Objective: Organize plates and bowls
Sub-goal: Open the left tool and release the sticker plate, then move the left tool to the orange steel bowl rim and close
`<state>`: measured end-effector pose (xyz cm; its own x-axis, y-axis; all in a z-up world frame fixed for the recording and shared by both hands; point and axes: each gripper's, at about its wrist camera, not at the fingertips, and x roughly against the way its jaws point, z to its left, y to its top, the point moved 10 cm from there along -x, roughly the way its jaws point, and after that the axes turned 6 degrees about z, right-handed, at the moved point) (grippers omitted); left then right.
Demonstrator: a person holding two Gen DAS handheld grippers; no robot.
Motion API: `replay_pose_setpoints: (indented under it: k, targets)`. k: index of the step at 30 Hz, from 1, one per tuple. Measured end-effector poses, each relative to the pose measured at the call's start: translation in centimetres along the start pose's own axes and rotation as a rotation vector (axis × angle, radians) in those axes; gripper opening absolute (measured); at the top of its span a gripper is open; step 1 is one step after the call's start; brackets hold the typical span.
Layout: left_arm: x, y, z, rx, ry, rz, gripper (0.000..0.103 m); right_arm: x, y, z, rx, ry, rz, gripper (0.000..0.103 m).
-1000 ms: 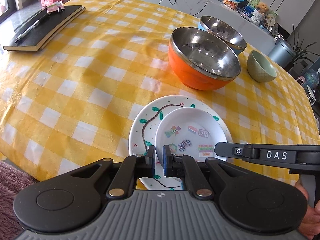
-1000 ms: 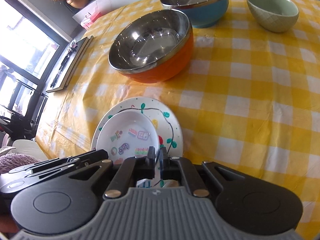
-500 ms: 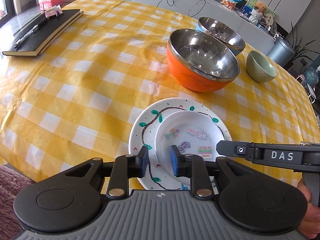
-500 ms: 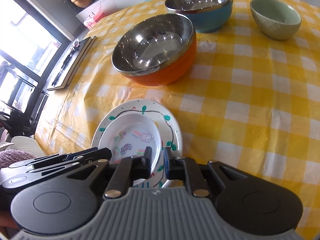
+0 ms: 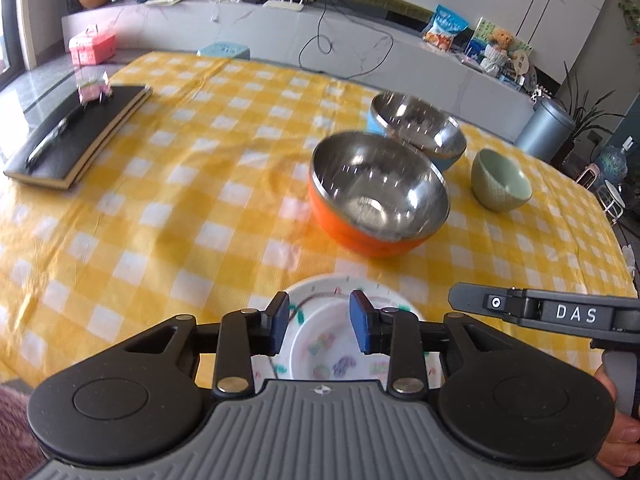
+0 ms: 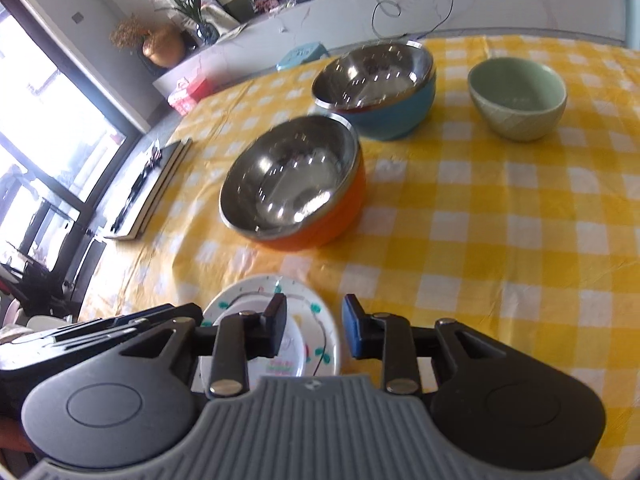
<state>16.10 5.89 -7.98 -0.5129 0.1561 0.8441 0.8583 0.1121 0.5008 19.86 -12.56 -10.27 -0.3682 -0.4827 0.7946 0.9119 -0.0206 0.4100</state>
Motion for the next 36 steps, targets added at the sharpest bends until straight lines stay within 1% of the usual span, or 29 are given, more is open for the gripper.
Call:
replay_pose_setpoints:
  k: [2,6,9,11,14,18,22,28,30,31,34,36]
  targets:
    - [0.2,1.1,-0.3,-0.021,0.006,-0.019,0.041,0.5,0.6,-0.3,-0.001,-0.013,-0.034,0.036]
    - [0.2,3.2,-0.8,-0.070,0.028,-0.045,0.042,1.2,2.2,-0.9,-0.010,-0.044,-0.097,0.038]
    - [-0.1,4.7,-1.0,-0.107,0.043,-0.056,0.044,1.6,3.4,-1.4,-0.024,-0.051,-0.138,0.041]
    - [-0.4,5.7,-0.9,-0.122,0.050,-0.069,0.047,1.7,4.3,-1.7,-0.035,-0.054,-0.161,0.045]
    - [-1.2,7.0,-0.4,-0.122,0.059,-0.079,0.050,1.5,5.5,-2.1,-0.055,-0.058,-0.186,0.048]
    - [-2.8,7.7,0.5,-0.105,0.039,-0.076,0.050,0.9,7.3,-2.4,-0.082,-0.069,-0.202,0.049]
    - [-4.6,7.5,1.2,-0.070,0.015,-0.067,0.051,-0.8,8.1,-2.6,-0.090,-0.108,-0.172,0.050]
    - [-6.2,7.4,1.3,-0.041,-0.018,-0.032,0.050,-3.2,7.5,-1.8,-0.060,-0.135,-0.130,0.045]
    - [-6.6,7.5,1.5,-0.028,-0.014,-0.022,0.050,-3.9,7.4,-1.6,-0.049,-0.146,-0.119,0.041]
    - [-6.8,7.5,1.6,-0.021,-0.012,-0.017,0.050,-4.2,7.3,-1.6,-0.050,-0.148,-0.114,0.037]
    - [-7.1,7.7,1.5,-0.016,-0.012,-0.017,0.043,-4.8,7.0,-1.8,-0.064,-0.151,-0.100,0.031]
    - [-7.3,7.7,1.2,-0.024,-0.008,-0.018,0.038,-5.0,7.0,-1.9,-0.074,-0.143,-0.102,0.030]
